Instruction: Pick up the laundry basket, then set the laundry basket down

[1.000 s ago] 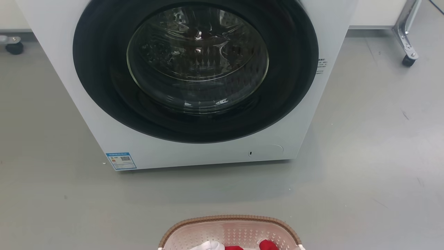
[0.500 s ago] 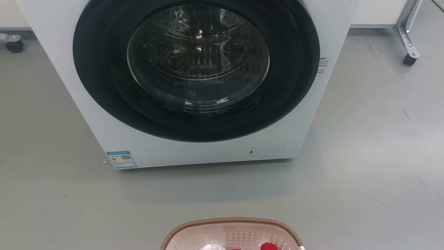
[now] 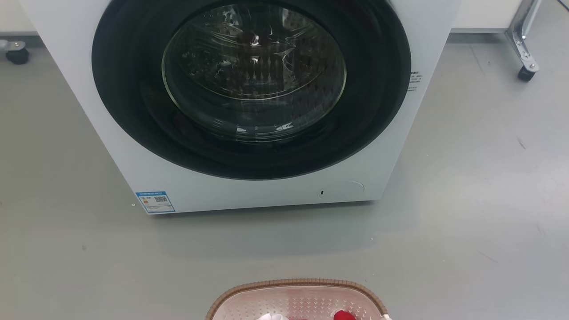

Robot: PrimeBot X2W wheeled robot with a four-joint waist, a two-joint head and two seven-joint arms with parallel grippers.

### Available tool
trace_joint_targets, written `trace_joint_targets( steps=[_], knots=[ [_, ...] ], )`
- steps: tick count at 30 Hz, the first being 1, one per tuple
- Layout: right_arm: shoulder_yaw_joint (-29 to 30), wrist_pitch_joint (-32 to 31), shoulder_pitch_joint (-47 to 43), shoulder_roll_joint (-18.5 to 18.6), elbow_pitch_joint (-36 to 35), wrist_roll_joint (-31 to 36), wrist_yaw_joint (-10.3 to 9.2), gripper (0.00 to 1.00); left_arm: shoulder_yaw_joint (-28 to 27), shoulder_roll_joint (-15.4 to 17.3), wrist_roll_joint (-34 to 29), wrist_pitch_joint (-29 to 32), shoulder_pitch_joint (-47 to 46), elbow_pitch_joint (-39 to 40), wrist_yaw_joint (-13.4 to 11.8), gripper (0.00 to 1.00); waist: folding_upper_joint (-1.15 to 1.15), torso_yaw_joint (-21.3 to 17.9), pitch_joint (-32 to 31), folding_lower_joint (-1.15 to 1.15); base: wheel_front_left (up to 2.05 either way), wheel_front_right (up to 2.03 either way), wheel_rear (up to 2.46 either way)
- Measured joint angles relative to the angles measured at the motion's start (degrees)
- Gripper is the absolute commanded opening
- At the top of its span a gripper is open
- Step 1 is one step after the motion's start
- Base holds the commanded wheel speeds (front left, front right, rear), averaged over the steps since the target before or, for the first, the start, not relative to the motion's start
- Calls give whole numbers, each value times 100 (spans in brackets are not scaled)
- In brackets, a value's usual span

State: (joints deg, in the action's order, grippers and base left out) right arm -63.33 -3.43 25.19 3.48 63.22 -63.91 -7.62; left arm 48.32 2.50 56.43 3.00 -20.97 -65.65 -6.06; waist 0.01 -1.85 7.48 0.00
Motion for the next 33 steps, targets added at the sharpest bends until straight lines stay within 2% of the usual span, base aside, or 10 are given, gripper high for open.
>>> trace_joint_targets(
  steps=[12,33],
  knots=[
    [-79,57,96,1,-8,-89,0,0,51,2,43,-12,-135,-23,-4,0,0,13,189,0,0,0,0],
    [-33,260,1343,63,-83,-158,-2,0,-93,27,63,-118,-1432,-91,-51,0,0,5,1215,1,0,0,0]
  ],
)
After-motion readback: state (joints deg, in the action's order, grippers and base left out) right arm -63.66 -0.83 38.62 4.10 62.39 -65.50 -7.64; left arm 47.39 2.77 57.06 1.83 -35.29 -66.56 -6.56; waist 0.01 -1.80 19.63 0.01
